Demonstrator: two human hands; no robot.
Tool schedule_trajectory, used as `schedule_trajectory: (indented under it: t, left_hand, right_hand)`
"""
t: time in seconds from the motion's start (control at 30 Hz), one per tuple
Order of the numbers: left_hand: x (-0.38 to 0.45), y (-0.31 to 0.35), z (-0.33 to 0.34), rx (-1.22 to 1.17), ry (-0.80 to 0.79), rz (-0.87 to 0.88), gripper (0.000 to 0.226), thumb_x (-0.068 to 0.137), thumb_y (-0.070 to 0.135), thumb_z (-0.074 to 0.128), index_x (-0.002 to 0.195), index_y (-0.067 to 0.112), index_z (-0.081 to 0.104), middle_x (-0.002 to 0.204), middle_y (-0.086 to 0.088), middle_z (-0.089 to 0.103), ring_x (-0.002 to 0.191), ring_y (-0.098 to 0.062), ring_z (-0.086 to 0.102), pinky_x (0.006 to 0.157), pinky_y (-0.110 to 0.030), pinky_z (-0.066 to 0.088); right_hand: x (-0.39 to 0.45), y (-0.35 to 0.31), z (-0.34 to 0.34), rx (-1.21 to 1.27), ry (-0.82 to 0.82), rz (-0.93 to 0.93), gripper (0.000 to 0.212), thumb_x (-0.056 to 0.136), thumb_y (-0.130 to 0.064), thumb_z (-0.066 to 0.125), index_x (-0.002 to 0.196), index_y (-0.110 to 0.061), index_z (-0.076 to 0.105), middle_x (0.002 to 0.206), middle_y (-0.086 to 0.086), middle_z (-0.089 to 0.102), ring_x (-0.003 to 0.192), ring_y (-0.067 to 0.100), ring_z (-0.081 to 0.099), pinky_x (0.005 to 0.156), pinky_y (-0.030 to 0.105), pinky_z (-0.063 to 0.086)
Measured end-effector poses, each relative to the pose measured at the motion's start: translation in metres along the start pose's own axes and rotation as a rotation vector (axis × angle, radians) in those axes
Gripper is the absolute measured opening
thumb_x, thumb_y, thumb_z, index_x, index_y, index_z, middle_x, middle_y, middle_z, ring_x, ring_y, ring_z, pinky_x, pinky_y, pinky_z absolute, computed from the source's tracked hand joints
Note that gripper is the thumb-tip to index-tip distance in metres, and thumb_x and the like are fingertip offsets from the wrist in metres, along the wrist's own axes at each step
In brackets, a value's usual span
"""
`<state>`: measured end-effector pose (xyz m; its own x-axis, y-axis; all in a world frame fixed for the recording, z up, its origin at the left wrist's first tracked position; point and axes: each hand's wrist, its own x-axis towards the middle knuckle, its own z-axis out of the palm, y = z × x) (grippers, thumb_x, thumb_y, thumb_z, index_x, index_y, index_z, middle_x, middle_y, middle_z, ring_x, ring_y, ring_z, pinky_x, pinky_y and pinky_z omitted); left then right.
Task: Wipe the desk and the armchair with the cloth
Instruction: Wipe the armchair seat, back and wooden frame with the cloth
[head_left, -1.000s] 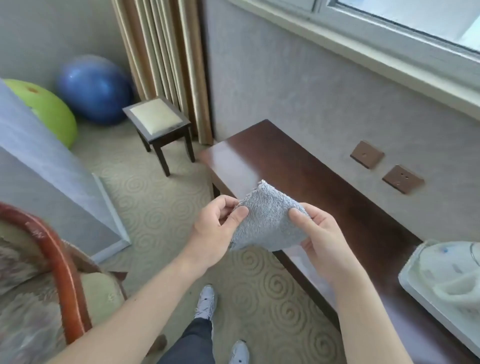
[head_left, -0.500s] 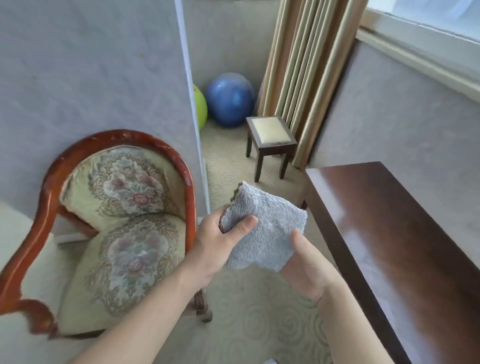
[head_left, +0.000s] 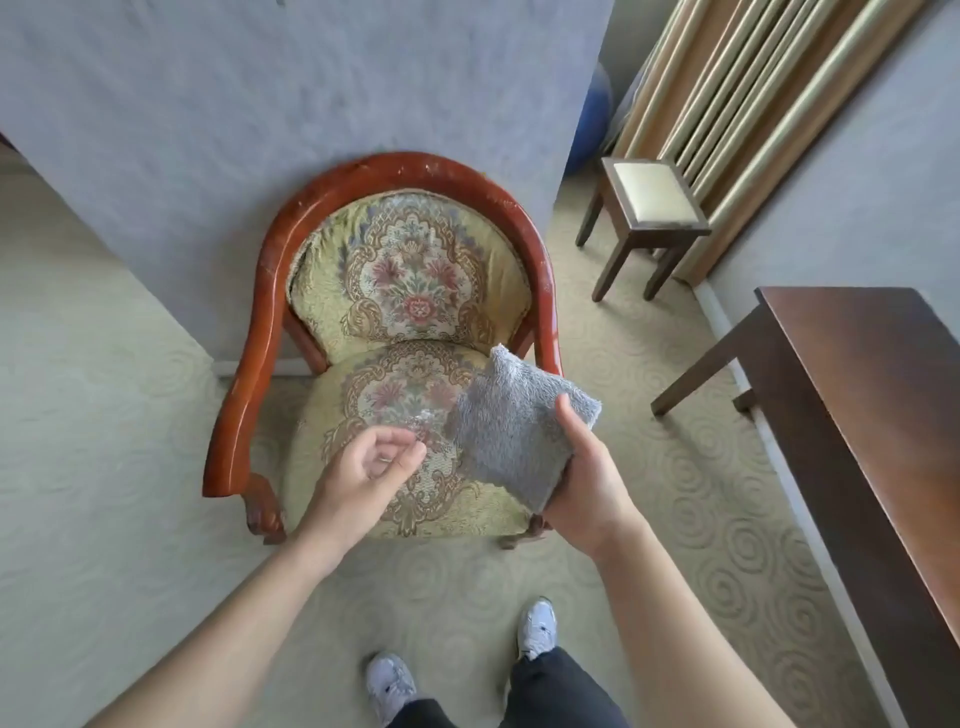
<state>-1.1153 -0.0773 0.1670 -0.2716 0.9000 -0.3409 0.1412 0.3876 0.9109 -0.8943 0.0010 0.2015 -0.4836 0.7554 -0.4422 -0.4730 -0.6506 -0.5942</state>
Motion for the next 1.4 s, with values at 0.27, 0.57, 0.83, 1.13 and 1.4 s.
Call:
schedule_trajectory:
  t: [0.27, 0.57, 0.83, 1.13, 1.4]
  left_hand:
    - [0.070, -0.063, -0.038, 0.208, -0.069, -0.170, 0.052, 0.076, 0.084, 0.054, 0.103, 0.041, 0.063, 0.108, 0.019, 0.068, 0.105, -0.004, 0.066, 0.087, -0.026, 0.050]
    - [0.176, -0.177, -0.037, 0.664, -0.135, -0.285, 0.103, 0.069, 0.095, 0.045, 0.153, 0.035, 0.031, 0.160, 0.009, 0.036, 0.144, -0.018, 0.038, 0.110, -0.042, 0.038]
    - [0.279, -0.296, -0.004, 0.924, -0.265, -0.320, 0.142, 0.050, 0.104, 0.043, 0.146, 0.041, -0.040, 0.153, 0.006, -0.051, 0.143, -0.032, -0.040, 0.115, -0.071, -0.004]
    - [0.309, -0.374, -0.003, 0.943, -0.126, -0.237, 0.156, 0.026, 0.114, 0.037, 0.143, 0.047, -0.042, 0.149, 0.010, -0.055, 0.143, -0.051, -0.032, 0.103, -0.086, 0.002]
    - [0.310, -0.381, 0.004, 0.933, -0.077, -0.185, 0.157, 0.022, 0.113, 0.032, 0.144, 0.047, -0.041, 0.151, 0.011, -0.053, 0.145, -0.050, -0.029, 0.101, -0.087, 0.000]
  right_hand:
    - [0.082, 0.031, -0.025, -0.009, 0.315, -0.043, 0.039, 0.098, -0.026, 0.056, 0.135, -0.012, 0.059, 0.136, 0.023, 0.061, 0.124, 0.046, 0.057, 0.098, 0.071, 0.044]
    - [0.226, 0.079, -0.101, -0.335, 0.566, 0.014, 0.033, 0.099, -0.046, 0.054, 0.115, -0.020, 0.067, 0.112, 0.009, 0.076, 0.106, 0.036, 0.070, 0.077, 0.045, 0.061]
    - [0.323, 0.133, -0.174, -0.750, 0.784, -0.028, 0.050, 0.084, -0.065, 0.046, 0.111, -0.025, 0.058, 0.105, 0.003, 0.062, 0.076, 0.014, 0.053, 0.065, 0.028, 0.040]
    - [0.383, 0.207, -0.218, -1.313, 0.759, -0.312, 0.053, 0.096, -0.059, 0.032, 0.105, -0.016, 0.061, 0.082, -0.003, 0.070, 0.065, -0.005, 0.054, 0.063, 0.021, 0.038]
    - [0.403, 0.260, -0.198, -1.654, 0.573, -0.341, 0.057, 0.104, -0.037, 0.028, 0.157, -0.016, 0.026, 0.166, 0.006, 0.018, 0.155, 0.021, 0.006, 0.127, 0.038, 0.003]
